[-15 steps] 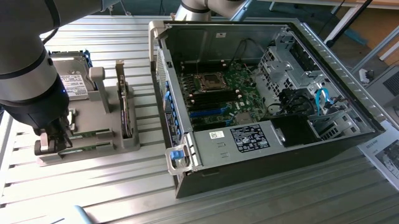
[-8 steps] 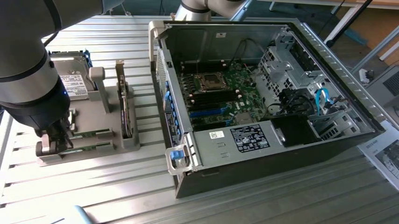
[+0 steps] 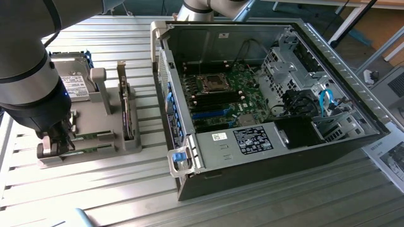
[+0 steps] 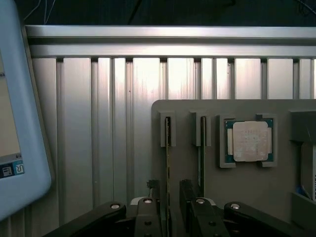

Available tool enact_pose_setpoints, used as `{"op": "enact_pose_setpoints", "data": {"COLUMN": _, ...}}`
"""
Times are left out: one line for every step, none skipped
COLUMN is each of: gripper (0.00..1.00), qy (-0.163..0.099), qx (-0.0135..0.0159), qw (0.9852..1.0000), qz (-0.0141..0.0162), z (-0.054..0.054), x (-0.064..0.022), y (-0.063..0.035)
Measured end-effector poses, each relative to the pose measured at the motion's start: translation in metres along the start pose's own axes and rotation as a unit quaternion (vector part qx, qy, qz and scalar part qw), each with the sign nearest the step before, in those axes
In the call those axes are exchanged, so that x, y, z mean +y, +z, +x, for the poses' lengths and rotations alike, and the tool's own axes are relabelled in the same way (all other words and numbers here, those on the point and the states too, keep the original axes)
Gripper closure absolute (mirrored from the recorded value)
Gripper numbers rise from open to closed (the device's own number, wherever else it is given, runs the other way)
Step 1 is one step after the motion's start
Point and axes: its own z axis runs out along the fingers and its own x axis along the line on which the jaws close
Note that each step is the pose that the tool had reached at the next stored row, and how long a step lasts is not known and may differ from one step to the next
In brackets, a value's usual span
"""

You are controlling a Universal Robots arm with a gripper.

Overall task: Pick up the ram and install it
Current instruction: 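Pick up the ram and move it above insertion slot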

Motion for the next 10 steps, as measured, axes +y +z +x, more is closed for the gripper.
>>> {"op": "enact_pose_setpoints", "data": {"gripper": 0.7, "qy": 0.0, "qx": 0.0, "qw": 1.0, "qz": 0.0, "z": 0.0, "x": 0.0, "y": 0.0}}
{"op": "enact_pose_setpoints", "data": {"gripper": 0.7, "qy": 0.0, "qx": 0.0, "qw": 1.0, "qz": 0.0, "z": 0.0001, "x": 0.0, "y": 0.0}}
{"op": "enact_pose_setpoints", "data": {"gripper": 0.7, "qy": 0.0, "qx": 0.0, "qw": 1.0, "qz": 0.0, "z": 0.0002, "x": -0.0001, "y": 0.0}}
{"op": "enact_pose_setpoints", "data": {"gripper": 0.7, "qy": 0.0, "qx": 0.0, "qw": 1.0, "qz": 0.0, "z": 0.0004, "x": -0.0004, "y": 0.0}}
{"op": "enact_pose_setpoints", "data": {"gripper": 0.7, "qy": 0.0, "qx": 0.0, "qw": 1.0, "qz": 0.0001, "z": 0.0008, "x": -0.001, "y": 0.0}}
{"op": "enact_pose_setpoints", "data": {"gripper": 0.7, "qy": 0.0, "qx": 0.0, "qw": 1.0, "qz": 0.0, "z": 0.0012, "x": -0.0019, "y": 0.0}}
{"op": "enact_pose_setpoints", "data": {"gripper": 0.7, "qy": 0.0, "qx": 0.0, "qw": 1.0, "qz": 0.0, "z": 0.0021, "x": -0.0033, "y": -0.0002}}
{"op": "enact_pose_setpoints", "data": {"gripper": 0.7, "qy": 0.0, "qx": 0.0, "qw": 1.0, "qz": 0.0, "z": 0.0031, "x": -0.0053, "y": -0.0002}}
{"op": "enact_pose_setpoints", "data": {"gripper": 0.7, "qy": 0.0, "qx": 0.0, "qw": 1.0, "qz": 0.0, "z": 0.0037, "x": -0.0071, "y": -0.0003}}
{"op": "enact_pose_setpoints", "data": {"gripper": 0.7, "qy": 0.0, "qx": 0.0, "qw": 1.0, "qz": 0.0, "z": 0.0042, "x": -0.0086, "y": -0.0003}}
